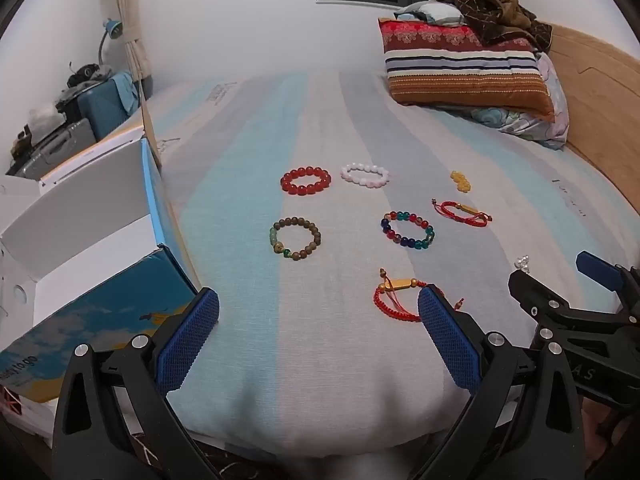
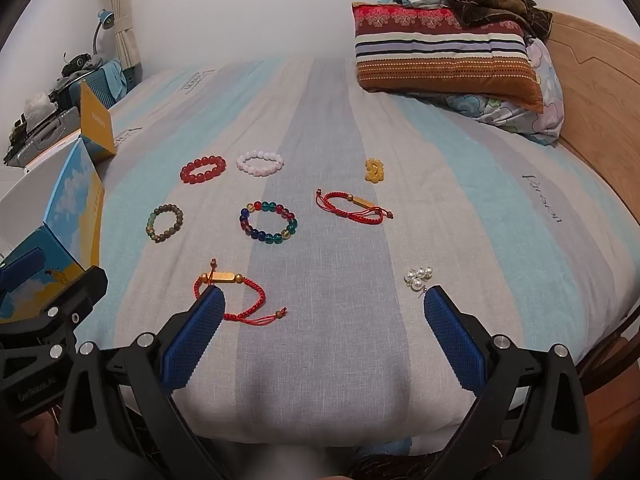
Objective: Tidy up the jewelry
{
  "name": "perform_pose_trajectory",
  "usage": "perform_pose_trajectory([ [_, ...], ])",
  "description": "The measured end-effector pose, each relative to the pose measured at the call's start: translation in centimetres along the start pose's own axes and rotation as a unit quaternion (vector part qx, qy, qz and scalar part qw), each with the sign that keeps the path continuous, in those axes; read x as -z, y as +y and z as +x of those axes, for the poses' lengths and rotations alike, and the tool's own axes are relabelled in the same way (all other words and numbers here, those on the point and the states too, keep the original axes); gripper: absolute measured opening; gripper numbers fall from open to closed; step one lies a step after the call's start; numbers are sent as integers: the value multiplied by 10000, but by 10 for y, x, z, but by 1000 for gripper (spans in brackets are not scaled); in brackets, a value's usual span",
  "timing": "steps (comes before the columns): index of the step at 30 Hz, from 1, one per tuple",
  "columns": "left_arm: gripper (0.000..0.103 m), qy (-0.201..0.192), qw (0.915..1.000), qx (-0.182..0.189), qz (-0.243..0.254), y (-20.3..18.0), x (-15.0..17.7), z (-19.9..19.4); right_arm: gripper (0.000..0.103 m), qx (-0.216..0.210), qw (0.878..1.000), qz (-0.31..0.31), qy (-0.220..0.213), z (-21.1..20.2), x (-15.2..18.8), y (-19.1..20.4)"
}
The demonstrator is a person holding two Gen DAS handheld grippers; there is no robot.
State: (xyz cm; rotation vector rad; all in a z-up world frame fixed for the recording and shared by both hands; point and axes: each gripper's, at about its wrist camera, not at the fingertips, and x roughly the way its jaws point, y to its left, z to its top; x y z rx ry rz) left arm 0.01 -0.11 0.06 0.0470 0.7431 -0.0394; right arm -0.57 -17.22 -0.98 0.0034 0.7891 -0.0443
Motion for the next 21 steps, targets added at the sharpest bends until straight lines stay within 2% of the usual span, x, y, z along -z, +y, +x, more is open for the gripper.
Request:
perform_pose_trajectory([
  [21,97,25,10000,52,-63,1,0,0,96,-32,10000,-17,-21,-1,-1,1],
])
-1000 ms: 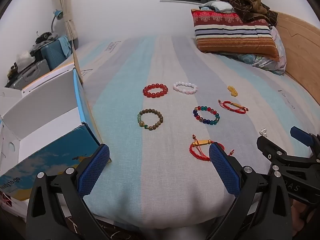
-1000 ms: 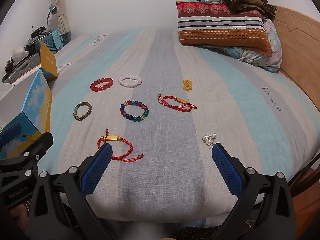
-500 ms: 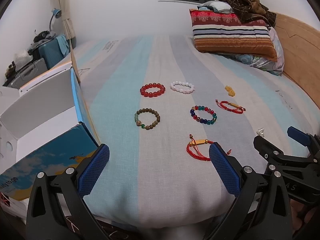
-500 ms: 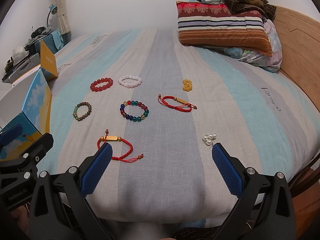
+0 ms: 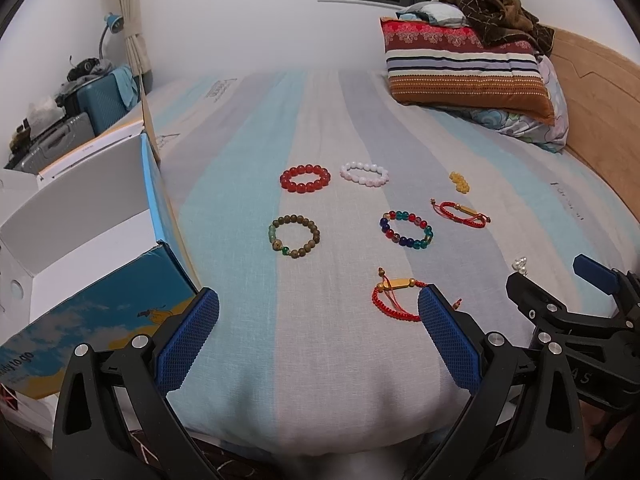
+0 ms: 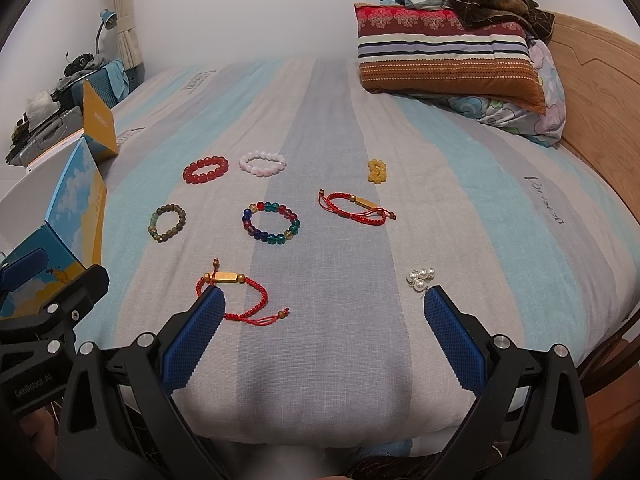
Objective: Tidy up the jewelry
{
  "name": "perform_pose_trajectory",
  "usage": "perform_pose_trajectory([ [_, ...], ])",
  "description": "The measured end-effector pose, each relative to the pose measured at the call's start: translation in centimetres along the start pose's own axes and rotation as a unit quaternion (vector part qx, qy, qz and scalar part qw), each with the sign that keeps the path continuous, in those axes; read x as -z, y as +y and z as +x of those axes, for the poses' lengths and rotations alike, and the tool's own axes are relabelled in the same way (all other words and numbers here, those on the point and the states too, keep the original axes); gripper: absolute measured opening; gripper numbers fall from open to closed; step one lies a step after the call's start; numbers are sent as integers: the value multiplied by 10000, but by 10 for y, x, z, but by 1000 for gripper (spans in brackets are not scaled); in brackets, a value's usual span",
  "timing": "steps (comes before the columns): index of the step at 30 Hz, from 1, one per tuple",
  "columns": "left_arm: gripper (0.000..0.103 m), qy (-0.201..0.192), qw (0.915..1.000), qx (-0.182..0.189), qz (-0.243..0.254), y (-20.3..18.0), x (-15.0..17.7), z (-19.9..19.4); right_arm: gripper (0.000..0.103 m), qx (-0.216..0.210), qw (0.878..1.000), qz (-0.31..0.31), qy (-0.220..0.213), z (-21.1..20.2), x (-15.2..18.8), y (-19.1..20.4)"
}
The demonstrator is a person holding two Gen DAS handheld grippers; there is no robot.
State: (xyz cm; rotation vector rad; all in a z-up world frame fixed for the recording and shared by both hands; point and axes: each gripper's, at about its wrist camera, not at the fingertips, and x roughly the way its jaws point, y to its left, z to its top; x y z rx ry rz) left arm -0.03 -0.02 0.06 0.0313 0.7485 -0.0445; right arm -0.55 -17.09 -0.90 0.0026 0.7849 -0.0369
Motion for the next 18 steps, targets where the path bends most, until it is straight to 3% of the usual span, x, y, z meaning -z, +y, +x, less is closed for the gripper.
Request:
perform_pose_trajectory([
  [18,97,1,10000,-11,0,1,1,0,96,-48,10000,-30,-2,0,1,3],
])
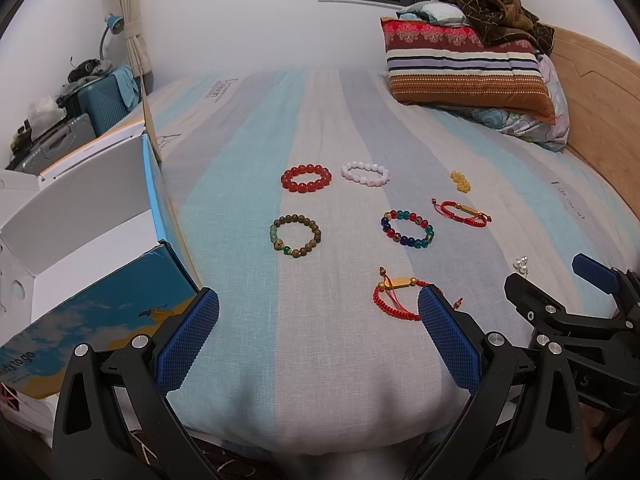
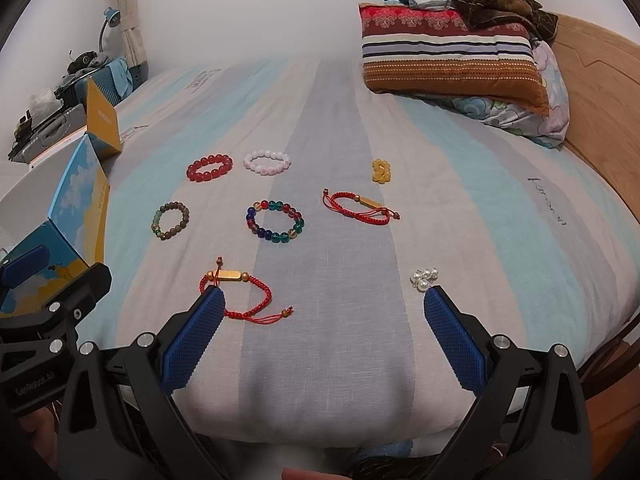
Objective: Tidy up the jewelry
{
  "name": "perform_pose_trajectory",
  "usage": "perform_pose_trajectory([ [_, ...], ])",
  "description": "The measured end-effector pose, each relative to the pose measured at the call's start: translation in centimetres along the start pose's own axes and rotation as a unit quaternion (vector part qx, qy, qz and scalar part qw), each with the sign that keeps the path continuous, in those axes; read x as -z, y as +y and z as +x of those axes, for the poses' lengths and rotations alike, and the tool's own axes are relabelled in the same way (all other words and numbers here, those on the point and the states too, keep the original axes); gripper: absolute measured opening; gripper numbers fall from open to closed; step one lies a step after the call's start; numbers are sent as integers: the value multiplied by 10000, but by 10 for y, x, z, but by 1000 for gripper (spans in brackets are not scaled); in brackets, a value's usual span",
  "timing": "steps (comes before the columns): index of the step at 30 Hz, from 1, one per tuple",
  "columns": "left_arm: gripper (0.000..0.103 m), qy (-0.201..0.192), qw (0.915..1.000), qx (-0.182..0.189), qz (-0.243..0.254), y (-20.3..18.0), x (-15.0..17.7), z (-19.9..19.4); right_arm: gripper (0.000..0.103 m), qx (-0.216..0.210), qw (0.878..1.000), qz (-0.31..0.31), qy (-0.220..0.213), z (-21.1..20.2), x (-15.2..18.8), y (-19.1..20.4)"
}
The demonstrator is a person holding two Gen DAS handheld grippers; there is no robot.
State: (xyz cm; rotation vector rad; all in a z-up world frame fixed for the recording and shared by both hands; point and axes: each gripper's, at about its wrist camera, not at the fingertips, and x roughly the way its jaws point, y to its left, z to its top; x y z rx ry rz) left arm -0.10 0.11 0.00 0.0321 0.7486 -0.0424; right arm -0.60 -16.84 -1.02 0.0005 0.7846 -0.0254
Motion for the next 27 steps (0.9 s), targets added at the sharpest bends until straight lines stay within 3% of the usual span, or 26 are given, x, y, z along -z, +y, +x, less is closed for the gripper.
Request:
perform_pose_trajectory([
  [27,97,5,10000,0,11,0,5,0,96,-33,10000,-9,-51,-2,0,0],
])
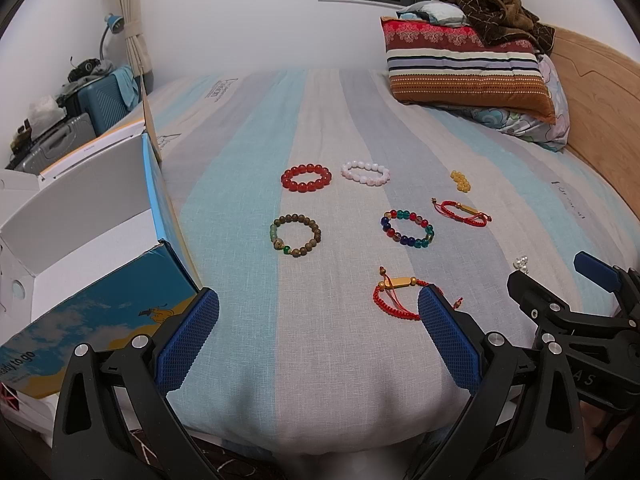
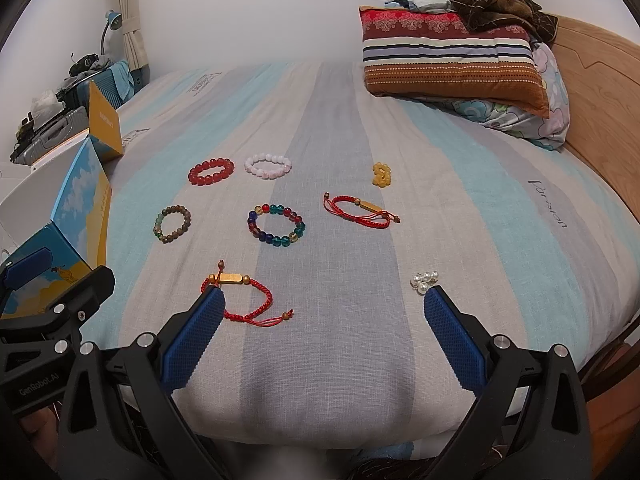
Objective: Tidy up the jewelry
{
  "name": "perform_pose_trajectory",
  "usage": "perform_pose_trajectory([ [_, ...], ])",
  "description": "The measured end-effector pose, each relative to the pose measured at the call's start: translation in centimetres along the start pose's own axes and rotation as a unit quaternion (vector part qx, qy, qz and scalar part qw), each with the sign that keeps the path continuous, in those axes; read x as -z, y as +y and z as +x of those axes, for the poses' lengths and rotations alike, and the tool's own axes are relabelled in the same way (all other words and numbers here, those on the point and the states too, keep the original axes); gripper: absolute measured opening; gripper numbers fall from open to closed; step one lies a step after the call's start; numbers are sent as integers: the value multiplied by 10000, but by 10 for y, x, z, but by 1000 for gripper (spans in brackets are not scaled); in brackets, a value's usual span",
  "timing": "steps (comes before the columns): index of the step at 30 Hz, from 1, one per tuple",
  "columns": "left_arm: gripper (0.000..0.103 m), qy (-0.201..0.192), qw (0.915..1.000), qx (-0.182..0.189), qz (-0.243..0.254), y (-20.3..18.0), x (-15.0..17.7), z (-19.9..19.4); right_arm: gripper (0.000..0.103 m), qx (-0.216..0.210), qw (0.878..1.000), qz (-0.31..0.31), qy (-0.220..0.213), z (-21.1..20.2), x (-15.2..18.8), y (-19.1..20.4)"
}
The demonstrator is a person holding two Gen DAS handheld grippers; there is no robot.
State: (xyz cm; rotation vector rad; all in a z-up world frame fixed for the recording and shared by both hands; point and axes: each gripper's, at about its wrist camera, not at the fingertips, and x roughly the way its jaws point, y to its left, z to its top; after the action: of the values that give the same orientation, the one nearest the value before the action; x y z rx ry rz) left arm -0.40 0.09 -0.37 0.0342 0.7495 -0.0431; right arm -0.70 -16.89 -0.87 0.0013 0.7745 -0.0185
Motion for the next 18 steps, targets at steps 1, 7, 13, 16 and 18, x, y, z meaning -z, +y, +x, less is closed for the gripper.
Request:
perform_pose_trajectory([
  [1,97,3,10000,-4,0,1,-4,1,96,0,10000,0,-1,0,0,0],
  [7,97,1,10000,2,-2,1,-4,1,96,0,10000,2,0,0,0,0],
  [13,97,8,10000,1,3,1,-4,1,96,-2,10000,0,0,0,0,0],
  [16,97,2,10000,6,-8,1,-4,1,96,-10,10000,7,-6,0,0,0],
  [18,97,6,10000,3,-8,2,-4,1,96,-6,10000,7,-19,-1,-1,-1],
])
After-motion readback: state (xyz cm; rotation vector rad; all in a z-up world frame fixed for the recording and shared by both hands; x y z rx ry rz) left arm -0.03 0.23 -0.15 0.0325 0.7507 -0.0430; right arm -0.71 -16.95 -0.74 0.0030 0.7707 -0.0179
